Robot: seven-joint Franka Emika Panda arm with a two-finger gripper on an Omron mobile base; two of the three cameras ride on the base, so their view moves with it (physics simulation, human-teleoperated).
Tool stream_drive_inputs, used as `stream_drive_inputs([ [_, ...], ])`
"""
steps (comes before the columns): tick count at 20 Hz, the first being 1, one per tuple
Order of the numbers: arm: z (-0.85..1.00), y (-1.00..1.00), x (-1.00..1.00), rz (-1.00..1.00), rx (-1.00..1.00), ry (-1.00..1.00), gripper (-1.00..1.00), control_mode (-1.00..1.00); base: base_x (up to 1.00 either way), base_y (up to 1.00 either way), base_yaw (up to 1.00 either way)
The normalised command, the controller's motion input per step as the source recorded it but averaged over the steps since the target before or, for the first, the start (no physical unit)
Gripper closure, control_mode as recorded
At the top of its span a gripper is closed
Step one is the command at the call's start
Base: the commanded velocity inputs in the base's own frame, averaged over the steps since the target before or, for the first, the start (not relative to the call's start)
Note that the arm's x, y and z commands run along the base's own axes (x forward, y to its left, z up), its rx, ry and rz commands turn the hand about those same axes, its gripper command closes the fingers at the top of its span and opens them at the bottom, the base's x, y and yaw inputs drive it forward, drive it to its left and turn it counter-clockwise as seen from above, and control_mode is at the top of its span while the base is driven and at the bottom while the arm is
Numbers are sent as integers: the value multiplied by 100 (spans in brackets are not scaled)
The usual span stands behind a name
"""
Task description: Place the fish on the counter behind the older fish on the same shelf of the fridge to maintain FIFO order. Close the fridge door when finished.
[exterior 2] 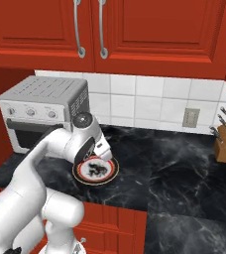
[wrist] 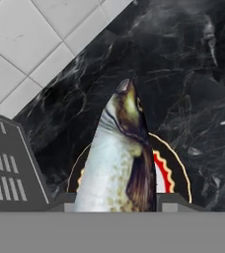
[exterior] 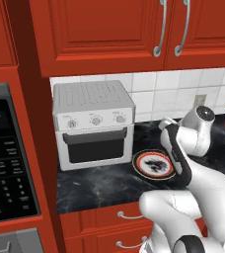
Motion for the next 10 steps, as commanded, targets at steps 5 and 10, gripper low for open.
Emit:
stream_drive_inputs([
  [5, 0, 0, -3, 0, 0, -1, 100, -100, 0, 0, 0],
  [10, 0, 0, -49, 0, 0, -6, 100, -100, 0, 0, 0],
])
